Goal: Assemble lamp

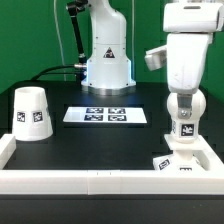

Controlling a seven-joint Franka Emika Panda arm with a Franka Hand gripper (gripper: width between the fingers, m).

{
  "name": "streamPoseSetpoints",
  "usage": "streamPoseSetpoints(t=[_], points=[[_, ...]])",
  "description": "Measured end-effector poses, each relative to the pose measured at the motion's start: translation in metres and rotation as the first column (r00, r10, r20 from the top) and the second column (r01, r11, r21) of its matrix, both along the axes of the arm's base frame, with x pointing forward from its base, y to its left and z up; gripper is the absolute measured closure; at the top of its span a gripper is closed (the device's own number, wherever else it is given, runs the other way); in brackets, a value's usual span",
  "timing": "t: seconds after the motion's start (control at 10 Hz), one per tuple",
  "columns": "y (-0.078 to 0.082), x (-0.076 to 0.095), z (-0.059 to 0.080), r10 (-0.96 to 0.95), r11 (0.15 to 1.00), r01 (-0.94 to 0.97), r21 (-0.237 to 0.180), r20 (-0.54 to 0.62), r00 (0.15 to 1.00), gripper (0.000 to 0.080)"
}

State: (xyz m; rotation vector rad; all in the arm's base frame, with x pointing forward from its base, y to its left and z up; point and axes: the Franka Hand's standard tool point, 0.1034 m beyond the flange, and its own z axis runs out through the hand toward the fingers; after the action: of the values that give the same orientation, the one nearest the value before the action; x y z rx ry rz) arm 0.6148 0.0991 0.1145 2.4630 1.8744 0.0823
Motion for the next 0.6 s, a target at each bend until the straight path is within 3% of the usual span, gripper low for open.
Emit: streamPoseSetpoints(t=[0.2, 0.5, 0.6], points=[[-0.0024, -0.0003, -0.0012, -0.011, 1.0, 0.011, 0.0, -0.002, 1.0, 0.0223], [-0.0025, -0.0008, -0.0013, -0.076, 0.997, 0.076, 0.005, -0.003, 0.997, 0.0223], [-0.0025, -0.0012, -0.0014, -0.176, 0.984, 0.176, 0.013, -0.001, 0.984, 0.0223]])
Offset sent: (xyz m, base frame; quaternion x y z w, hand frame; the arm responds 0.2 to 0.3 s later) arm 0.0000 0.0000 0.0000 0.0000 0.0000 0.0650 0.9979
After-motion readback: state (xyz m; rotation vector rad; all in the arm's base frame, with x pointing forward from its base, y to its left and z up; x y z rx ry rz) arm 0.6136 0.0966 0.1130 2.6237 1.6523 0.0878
